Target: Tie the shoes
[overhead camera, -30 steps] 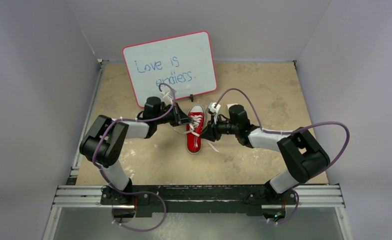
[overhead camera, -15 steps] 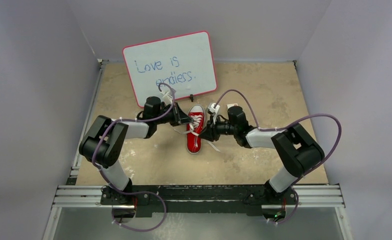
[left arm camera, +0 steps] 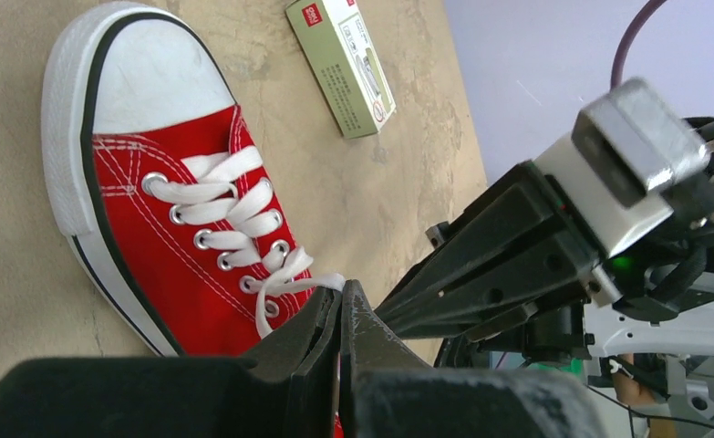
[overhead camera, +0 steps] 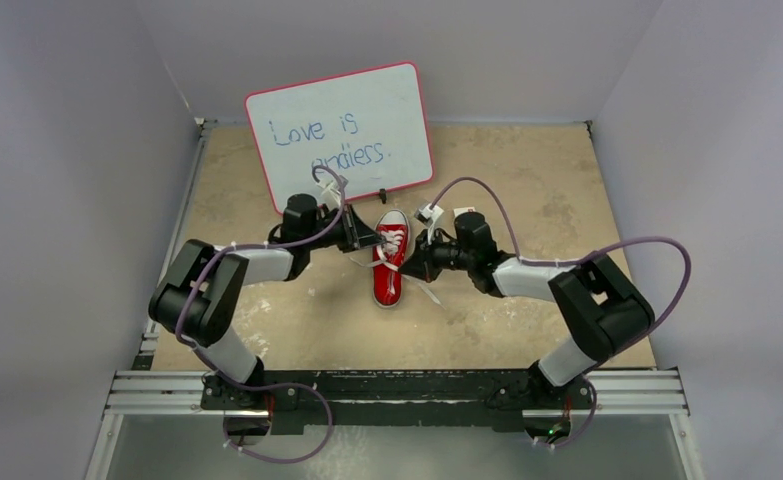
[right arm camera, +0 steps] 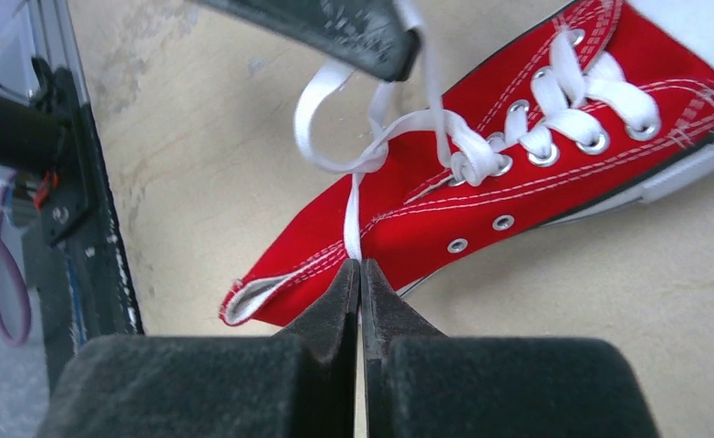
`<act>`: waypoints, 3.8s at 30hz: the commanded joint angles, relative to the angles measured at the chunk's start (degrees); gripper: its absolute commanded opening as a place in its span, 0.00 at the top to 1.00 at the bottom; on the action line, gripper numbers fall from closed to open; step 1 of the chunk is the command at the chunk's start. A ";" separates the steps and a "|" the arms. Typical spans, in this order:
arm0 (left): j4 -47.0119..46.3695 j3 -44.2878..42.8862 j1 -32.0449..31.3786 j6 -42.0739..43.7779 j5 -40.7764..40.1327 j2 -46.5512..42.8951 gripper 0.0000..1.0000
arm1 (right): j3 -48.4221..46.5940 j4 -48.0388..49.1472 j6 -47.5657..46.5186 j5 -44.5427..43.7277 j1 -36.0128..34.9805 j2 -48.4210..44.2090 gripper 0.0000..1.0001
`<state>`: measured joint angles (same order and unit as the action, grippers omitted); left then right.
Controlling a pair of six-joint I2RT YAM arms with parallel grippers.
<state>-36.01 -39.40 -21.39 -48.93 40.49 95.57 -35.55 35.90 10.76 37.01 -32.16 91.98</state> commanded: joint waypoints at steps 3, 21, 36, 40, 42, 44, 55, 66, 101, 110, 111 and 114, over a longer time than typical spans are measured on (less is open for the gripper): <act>-6.21 3.16 0.38 -1.42 0.91 -3.33 1.00 | -0.38 2.17 10.89 -6.73 -0.27 -4.26 1.00; -1.39 9.40 0.38 4.65 -4.21 -12.46 1.00 | -6.22 -5.46 13.99 -12.41 -0.27 0.56 1.00; 12.85 11.72 -0.94 6.27 -6.83 -15.27 0.96 | -6.29 -2.76 13.76 -10.26 -0.27 0.91 1.00; 19.02 9.87 -1.09 8.24 -7.31 -14.92 0.91 | -6.16 -2.61 13.58 -9.94 -0.27 0.86 1.00; 20.64 9.34 -1.11 8.23 -7.41 -14.81 0.87 | -6.04 -2.37 13.52 -9.69 -0.27 0.84 1.00; 21.68 8.93 -1.18 8.18 -7.05 -14.49 0.83 | -6.11 -2.20 13.21 -9.99 -0.33 0.76 1.00; 48.63 -1.59 -1.20 20.62 -14.76 -22.99 0.41 | -6.86 -3.62 12.08 -9.70 -0.27 0.42 1.00; 27.45 -11.77 -0.85 25.29 -4.63 -7.10 0.43 | -7.60 -3.98 12.55 -9.16 -0.28 0.13 1.00; 19.93 -12.61 -0.85 26.85 3.33 1.87 1.00 | -9.17 -1.56 18.11 -9.35 -0.27 3.81 1.00; 14.15 -10.05 -1.15 21.23 4.24 0.78 1.00 | -8.42 1.92 22.79 -9.64 -0.28 6.51 1.00; 14.70 -9.82 -1.24 21.58 4.06 0.70 1.00 | -8.52 2.32 23.25 -9.60 -0.28 6.94 1.00; 15.15 -8.95 -1.29 22.17 3.85 0.50 1.00 | -8.75 3.27 24.54 -9.89 -0.27 7.78 1.00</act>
<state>-18.44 -49.52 -22.52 -26.48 43.09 98.43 -42.65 35.42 32.58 26.65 -32.25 98.78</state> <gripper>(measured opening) 0.007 0.005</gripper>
